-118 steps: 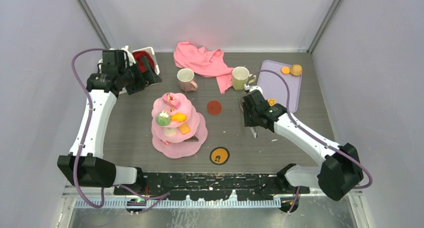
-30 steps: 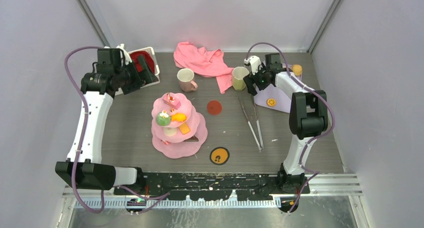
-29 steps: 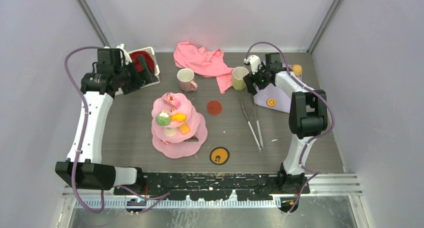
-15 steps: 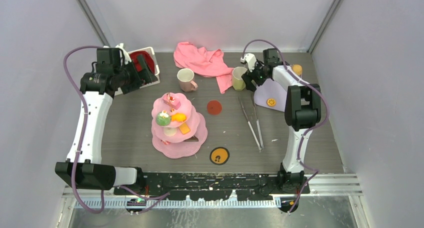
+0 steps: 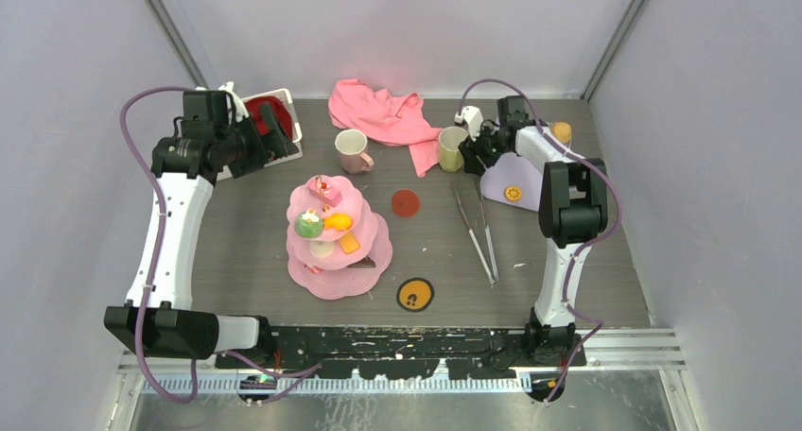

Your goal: Serve the afternoon tea

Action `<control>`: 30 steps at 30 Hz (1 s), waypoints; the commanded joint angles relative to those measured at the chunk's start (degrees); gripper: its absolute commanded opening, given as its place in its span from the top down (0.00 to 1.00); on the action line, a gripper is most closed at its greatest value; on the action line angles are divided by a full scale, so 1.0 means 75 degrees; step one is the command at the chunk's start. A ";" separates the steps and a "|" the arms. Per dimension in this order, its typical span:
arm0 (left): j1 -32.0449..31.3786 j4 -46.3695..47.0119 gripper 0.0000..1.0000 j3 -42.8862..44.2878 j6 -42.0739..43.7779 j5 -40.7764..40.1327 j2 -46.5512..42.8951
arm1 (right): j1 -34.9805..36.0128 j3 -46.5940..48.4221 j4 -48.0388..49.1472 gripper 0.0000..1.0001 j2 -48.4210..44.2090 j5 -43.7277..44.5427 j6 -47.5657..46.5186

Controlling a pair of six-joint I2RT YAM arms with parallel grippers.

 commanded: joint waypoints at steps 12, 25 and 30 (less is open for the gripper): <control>0.0029 0.0017 0.12 0.0181 0.0102 -0.0005 -0.0250 | 0.0390 -0.0809 0.1582 0.53 -0.0892 0.0456 0.0664; 0.0025 0.0070 0.12 0.0084 0.0055 0.0018 -0.0514 | 0.0510 -0.1875 0.3242 0.99 -0.2181 0.0748 0.2049; 0.0029 0.0130 0.12 0.0025 0.0010 0.0050 -0.0527 | 0.0866 -0.2883 0.4599 0.99 -0.3415 0.1480 0.2623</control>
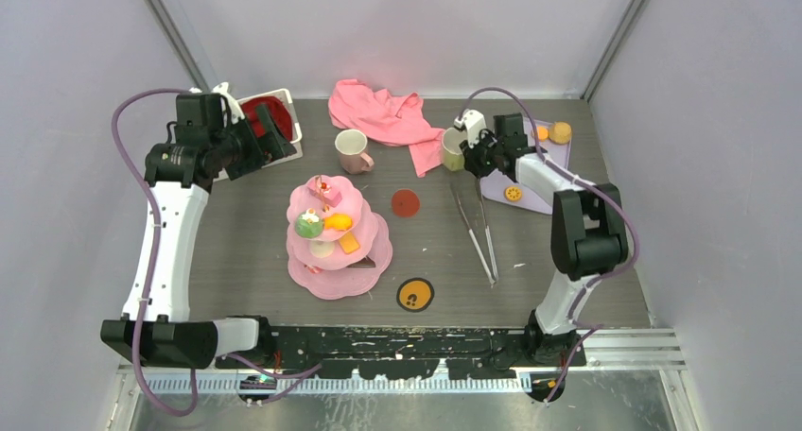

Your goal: Serve the afternoon tea

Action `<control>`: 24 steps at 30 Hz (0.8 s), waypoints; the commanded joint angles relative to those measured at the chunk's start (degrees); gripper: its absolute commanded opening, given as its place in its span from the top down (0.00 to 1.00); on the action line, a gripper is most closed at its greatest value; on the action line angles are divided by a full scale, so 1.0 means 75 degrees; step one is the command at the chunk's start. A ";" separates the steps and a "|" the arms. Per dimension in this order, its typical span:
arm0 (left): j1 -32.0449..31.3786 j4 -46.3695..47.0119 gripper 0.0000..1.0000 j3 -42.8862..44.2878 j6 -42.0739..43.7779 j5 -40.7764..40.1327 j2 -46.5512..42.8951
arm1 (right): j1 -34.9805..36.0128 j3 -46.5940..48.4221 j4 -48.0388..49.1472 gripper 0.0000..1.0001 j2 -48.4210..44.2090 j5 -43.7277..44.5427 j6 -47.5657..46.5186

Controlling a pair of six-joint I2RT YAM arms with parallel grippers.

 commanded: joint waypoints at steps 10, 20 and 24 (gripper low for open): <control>0.0029 0.0432 0.12 -0.0017 -0.0069 0.0208 -0.0119 | 0.2261 -0.1959 0.2889 0.99 -0.3394 0.3133 0.1381; 0.0028 0.0602 0.12 -0.0216 -0.0087 0.0317 -0.0052 | 0.3348 -0.2691 0.2173 0.99 -0.4871 0.3982 0.4091; 0.0031 0.0743 0.12 -0.0297 -0.0161 0.0375 -0.0025 | 0.3450 -0.2334 0.1431 0.99 -0.4539 0.4305 0.5224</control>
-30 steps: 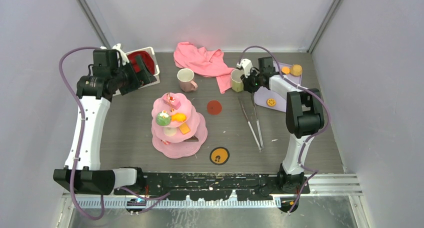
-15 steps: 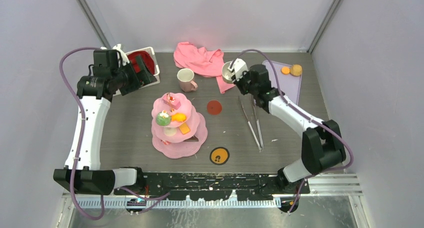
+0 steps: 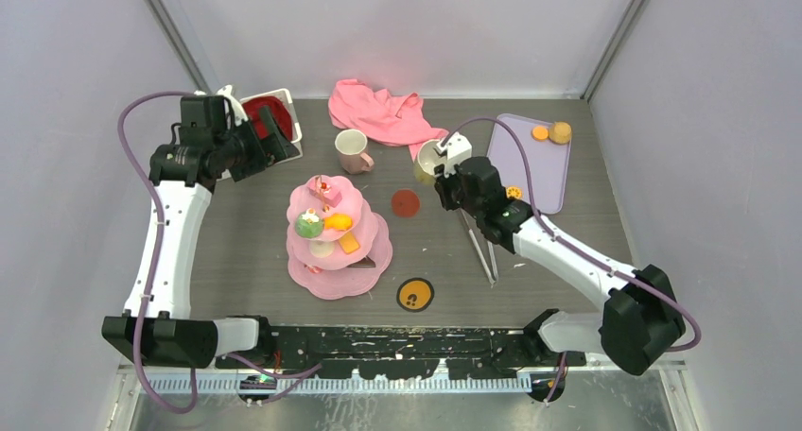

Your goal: Serve the afternoon tea

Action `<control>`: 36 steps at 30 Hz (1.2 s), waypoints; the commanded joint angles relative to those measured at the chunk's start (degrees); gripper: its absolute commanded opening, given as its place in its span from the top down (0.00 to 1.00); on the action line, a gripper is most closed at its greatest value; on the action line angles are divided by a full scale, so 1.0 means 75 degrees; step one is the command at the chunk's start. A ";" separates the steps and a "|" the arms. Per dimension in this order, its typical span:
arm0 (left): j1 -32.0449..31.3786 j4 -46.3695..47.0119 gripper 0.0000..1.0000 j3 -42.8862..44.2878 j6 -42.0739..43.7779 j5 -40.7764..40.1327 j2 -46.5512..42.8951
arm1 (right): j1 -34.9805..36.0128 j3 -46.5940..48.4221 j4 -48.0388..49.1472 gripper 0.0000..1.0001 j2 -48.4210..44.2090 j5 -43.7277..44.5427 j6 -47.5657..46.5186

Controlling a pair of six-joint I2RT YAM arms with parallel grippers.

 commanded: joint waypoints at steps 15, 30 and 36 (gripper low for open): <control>0.0036 0.0457 0.12 0.0024 0.0107 0.0018 -0.0036 | 0.0934 0.1242 0.0386 0.99 0.1782 0.1545 0.1785; 0.0029 0.0420 0.12 0.0059 0.0125 -0.0065 0.0238 | 0.1107 0.1306 0.0781 0.99 0.2733 0.1190 0.1661; 0.0029 0.0421 0.12 0.0028 0.0121 -0.0060 0.0202 | 0.1108 0.1137 0.1049 0.99 0.2828 0.1187 0.1642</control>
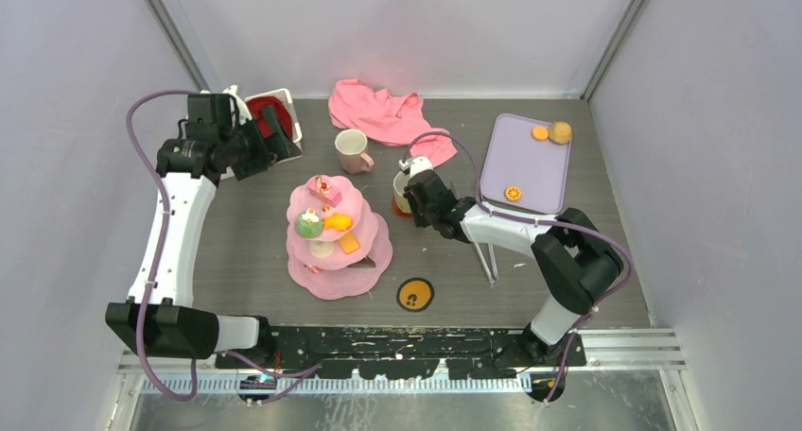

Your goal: Serve the afternoon tea

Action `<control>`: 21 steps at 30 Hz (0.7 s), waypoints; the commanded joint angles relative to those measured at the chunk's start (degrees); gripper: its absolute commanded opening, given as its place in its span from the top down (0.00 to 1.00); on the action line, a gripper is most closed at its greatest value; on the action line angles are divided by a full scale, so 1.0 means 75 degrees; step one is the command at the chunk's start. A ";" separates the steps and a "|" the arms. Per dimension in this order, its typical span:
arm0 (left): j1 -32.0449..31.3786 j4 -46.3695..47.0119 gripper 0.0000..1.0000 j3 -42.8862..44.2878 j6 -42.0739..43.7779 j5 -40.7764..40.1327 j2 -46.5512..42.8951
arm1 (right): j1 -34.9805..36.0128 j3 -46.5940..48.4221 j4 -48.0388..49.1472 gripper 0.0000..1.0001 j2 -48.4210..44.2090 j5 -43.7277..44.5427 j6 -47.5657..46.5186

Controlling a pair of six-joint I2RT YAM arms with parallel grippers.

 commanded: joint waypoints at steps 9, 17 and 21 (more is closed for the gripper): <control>0.0029 0.0282 0.12 0.0083 0.0115 -0.0019 -0.0179 | 0.0028 0.0639 0.1155 0.99 0.0183 0.0003 0.0045; 0.0029 0.0248 0.12 0.0078 0.0157 -0.0066 -0.0210 | 0.0026 0.0947 0.0695 0.87 0.0304 -0.0025 0.0061; 0.0029 0.0264 0.12 0.0094 0.0157 -0.0060 -0.0204 | 0.0023 0.1015 0.0584 0.58 0.0098 -0.0110 0.0067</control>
